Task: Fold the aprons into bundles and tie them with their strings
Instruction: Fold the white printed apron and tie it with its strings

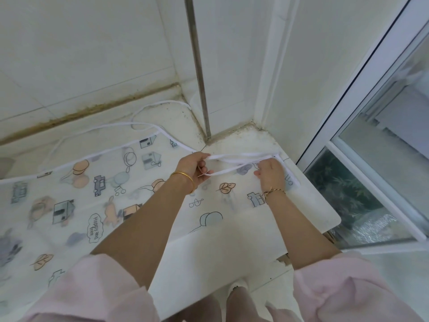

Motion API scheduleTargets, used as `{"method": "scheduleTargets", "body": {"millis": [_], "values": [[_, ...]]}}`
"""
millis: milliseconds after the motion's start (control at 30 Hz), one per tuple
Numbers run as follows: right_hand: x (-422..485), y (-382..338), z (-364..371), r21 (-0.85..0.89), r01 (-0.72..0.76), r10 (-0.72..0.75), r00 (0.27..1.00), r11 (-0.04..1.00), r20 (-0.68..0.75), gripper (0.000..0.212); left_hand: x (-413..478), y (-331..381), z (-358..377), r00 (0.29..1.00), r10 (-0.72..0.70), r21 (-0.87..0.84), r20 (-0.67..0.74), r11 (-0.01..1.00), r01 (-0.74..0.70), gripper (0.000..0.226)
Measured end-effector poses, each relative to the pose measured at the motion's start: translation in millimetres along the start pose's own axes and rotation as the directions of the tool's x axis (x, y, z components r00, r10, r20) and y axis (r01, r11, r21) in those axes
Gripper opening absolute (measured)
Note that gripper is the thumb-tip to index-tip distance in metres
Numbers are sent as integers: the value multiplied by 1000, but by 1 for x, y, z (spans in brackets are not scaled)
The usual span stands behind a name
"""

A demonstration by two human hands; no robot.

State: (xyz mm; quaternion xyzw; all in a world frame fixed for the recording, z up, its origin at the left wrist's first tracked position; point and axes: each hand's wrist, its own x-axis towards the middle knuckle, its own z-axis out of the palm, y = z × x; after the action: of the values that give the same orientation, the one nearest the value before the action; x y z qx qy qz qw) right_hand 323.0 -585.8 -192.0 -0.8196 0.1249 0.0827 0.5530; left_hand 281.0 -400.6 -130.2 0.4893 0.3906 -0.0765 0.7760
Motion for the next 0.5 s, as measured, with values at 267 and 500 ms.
{"method": "scheduleTargets", "body": {"millis": [267, 500], "values": [[14, -8, -1, 70, -133, 136, 990, 989, -33, 25, 2, -8, -15, 997, 70, 159, -26, 985, -65, 30], [17, -14, -6, 163, -217, 220, 976, 962, 5, 26, -2, -10, -13, 999, -22, 26, -45, 999, 23, 25]]}}
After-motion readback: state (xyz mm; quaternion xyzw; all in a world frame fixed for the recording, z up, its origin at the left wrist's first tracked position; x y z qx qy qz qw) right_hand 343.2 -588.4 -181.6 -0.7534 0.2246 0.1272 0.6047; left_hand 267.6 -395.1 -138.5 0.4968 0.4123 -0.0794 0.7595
